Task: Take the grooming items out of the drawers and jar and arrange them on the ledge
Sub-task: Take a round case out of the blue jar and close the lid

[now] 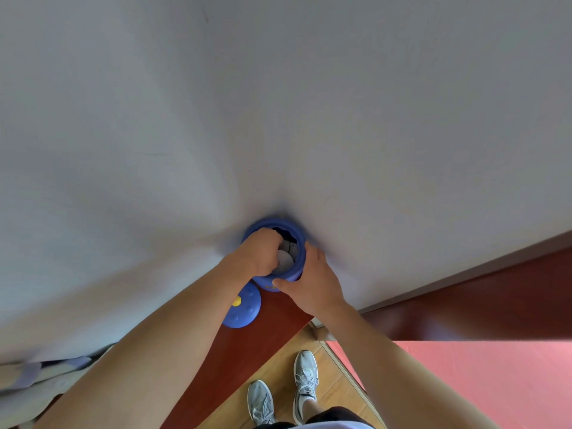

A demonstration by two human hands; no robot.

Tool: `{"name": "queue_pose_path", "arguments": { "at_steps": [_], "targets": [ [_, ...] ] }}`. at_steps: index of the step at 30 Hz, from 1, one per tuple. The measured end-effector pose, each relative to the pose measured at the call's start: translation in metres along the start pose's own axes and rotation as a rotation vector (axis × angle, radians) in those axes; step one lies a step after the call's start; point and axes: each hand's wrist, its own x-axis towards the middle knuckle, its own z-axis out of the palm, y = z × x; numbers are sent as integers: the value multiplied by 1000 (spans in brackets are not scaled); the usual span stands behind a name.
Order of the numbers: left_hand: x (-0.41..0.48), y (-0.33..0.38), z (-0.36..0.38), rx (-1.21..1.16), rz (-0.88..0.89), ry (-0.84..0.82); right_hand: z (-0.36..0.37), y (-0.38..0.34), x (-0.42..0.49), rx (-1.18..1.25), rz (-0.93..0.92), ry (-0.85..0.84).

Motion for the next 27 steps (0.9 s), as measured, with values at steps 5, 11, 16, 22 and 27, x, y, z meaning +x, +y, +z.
{"name": "queue_pose_path", "arguments": {
  "at_steps": [5,11,16,22,27],
  "targets": [
    [-6,0,-5,-51,25,17,-1,-1,0,2,-5,-2],
    [-15,-2,-13,-61,76,76,-1,-2,-1,-17,-13,-5],
    [-24,-5,-22,-125,103,177,-2,-3,-1,-22,-20,-13],
    [-39,-12,-29,-337,73,358,0,-1,1,-43,-31,-11],
    [-54,-22,-34,-595,13,470,3,0,5,-66,7,-12]
  ]
}}
